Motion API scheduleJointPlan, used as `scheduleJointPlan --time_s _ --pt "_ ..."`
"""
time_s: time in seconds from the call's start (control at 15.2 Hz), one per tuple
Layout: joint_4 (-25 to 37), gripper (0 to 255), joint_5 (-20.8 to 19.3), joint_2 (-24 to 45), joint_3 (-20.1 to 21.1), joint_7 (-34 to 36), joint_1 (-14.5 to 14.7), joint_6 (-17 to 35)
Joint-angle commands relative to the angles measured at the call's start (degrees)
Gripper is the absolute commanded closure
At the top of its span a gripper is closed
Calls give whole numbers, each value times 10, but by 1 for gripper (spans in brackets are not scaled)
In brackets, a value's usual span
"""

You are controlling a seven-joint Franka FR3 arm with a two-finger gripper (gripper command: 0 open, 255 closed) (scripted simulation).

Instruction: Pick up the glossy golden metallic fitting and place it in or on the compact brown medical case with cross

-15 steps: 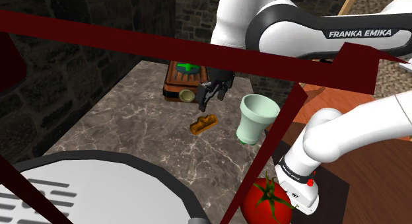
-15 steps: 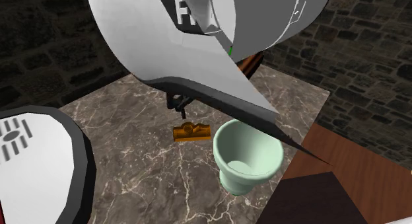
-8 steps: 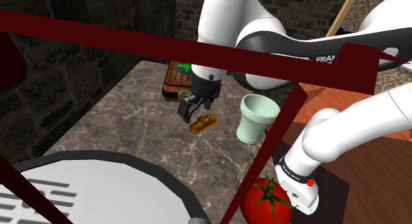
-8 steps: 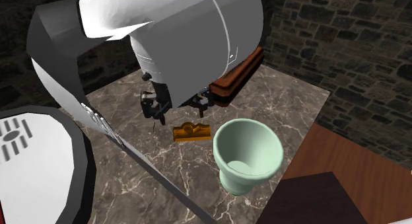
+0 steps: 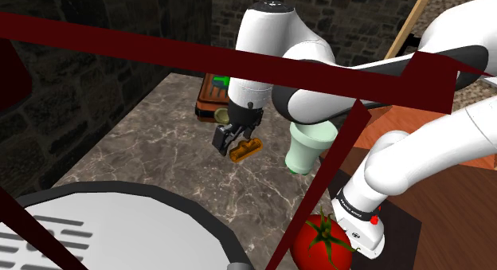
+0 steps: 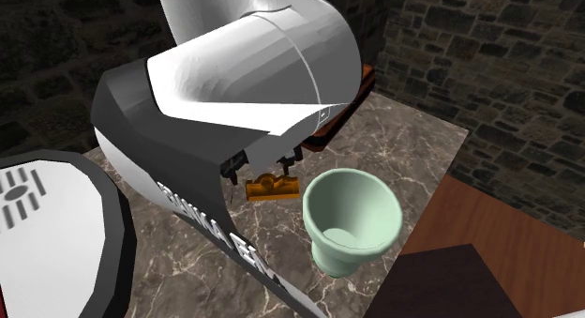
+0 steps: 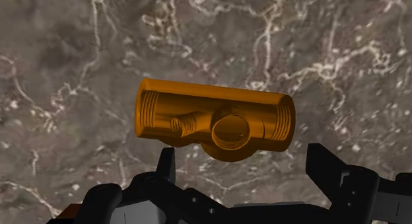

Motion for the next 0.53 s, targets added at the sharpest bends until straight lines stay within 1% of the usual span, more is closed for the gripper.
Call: scheduleJointPlan --time_s 0.0,0.2,0.26,0.46 --pt "-1 0 0 0 0 0 0 1" --pt "0 0 0 0 0 0 0 1" --pt "0 255 0 0 0 0 0 1" --pt "0 255 0 0 0 0 0 1"
